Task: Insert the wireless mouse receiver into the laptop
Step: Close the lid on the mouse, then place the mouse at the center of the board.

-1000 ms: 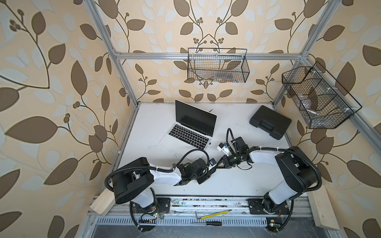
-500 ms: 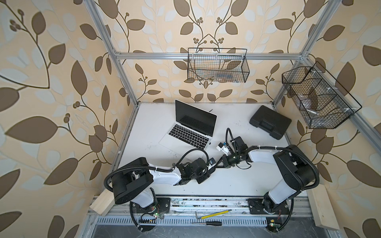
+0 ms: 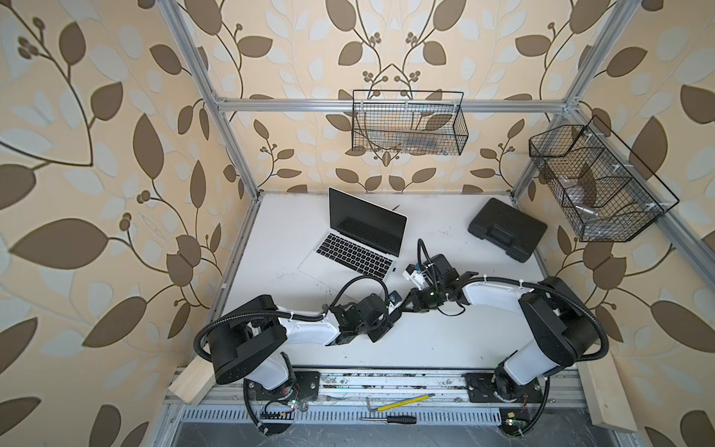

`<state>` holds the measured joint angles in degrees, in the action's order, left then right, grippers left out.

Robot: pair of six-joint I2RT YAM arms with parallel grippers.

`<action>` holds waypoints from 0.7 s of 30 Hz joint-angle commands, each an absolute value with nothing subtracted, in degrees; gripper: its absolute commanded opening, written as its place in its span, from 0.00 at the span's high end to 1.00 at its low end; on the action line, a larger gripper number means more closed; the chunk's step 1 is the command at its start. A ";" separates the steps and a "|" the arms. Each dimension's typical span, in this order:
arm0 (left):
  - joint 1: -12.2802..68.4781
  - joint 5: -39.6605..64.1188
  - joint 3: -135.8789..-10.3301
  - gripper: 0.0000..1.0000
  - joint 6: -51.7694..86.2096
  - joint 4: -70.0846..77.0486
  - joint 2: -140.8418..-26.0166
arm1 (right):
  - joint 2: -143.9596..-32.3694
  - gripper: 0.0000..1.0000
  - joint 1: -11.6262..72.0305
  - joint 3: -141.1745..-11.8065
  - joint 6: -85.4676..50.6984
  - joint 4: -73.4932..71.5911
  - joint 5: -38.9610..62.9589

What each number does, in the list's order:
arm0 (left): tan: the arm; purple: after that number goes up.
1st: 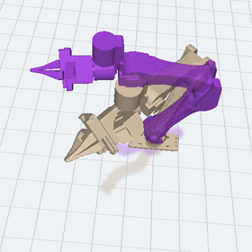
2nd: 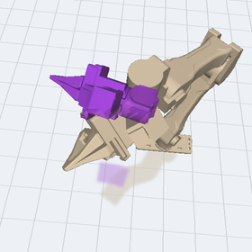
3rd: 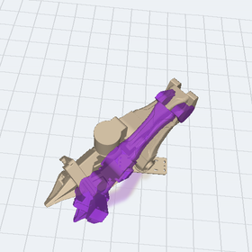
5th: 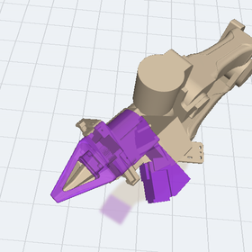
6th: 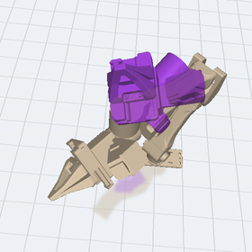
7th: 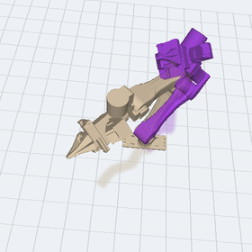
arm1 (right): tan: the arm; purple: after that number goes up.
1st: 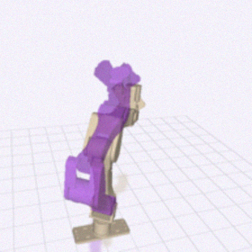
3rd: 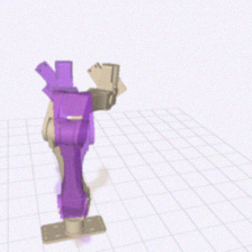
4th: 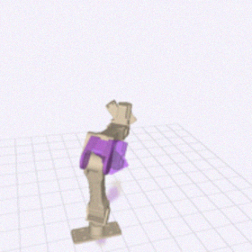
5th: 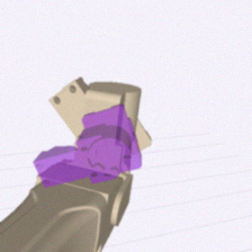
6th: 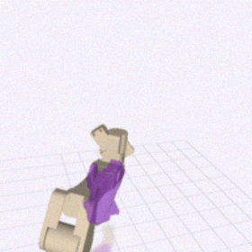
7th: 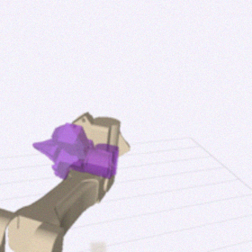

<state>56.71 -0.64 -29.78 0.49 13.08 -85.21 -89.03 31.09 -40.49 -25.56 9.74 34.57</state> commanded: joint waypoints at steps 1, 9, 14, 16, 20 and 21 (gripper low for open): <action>52.93 10.93 -28.64 0.75 9.04 19.36 -80.00 | -77.90 0.57 28.00 -38.94 -24.23 13.09 32.92; 47.81 29.88 -30.44 0.75 32.10 41.20 -75.72 | -54.56 0.09 16.61 -28.87 -35.04 -15.75 51.22; 47.81 32.54 -31.61 0.75 45.10 59.55 -78.66 | -54.37 0.07 17.82 -29.24 -40.20 -24.46 52.84; 47.81 32.91 -32.17 0.76 47.89 64.69 -79.84 | -55.21 0.07 18.85 -29.22 -40.93 -25.50 52.90; 47.81 31.33 -32.34 0.76 51.31 71.60 -81.75 | -56.58 0.06 21.34 -28.09 -44.74 -32.31 53.92; 47.81 31.22 -32.65 0.76 52.25 73.22 -82.00 | -56.90 0.06 22.23 -28.29 -45.40 -33.52 54.47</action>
<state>47.94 29.85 -30.15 46.65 60.60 -81.47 -56.10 20.69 -29.12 -41.21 -25.96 51.83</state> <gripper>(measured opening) 0.555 0.935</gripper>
